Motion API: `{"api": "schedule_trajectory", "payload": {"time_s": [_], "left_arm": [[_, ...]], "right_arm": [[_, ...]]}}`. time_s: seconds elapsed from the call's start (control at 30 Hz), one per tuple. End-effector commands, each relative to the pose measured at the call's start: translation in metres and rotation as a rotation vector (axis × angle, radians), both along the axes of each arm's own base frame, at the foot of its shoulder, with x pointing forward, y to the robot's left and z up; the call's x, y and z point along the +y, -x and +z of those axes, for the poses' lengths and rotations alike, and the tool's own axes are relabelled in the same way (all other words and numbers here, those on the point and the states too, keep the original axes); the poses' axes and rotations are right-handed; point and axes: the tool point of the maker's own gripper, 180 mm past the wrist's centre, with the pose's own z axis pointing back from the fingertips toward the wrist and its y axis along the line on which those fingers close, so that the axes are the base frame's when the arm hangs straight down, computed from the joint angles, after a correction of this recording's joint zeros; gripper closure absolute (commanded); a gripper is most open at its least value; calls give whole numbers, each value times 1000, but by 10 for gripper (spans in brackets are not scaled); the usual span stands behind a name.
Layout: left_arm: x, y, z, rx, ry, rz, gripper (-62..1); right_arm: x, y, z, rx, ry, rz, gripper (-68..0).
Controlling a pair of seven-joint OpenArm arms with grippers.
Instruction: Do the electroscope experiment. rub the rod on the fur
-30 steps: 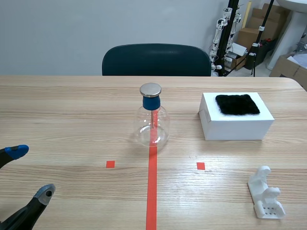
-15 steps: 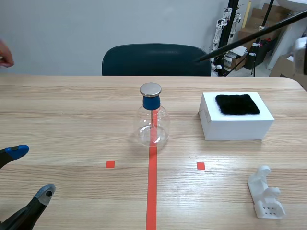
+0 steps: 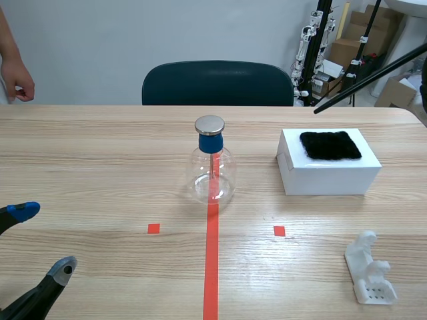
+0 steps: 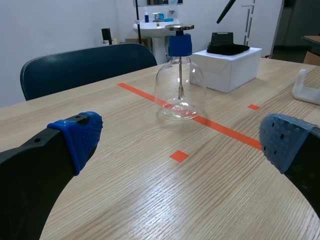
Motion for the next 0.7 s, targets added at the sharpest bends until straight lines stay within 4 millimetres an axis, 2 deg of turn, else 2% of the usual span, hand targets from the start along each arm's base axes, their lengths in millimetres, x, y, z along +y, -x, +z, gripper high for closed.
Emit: {"api": "schedule_trajectory", "payload": {"time_s": [0.0, 0.13, 0.37, 0.67], "left_arm": [[4, -1, 10, -36, 18, 3, -623], [4, -1, 10, -36, 18, 3, -623], [4, -1, 10, -36, 18, 3, -623], [4, -1, 10, -36, 18, 3, -623]], "right_arm": [[-3, -5, 21, -57, 29, -3, 0], [-13, -5, 10, -31, 58, -26, 0], [-35, -3, 3, -25, 111, -84, 0], [-37, -2, -3, -6, 117, -87, 0]]}}
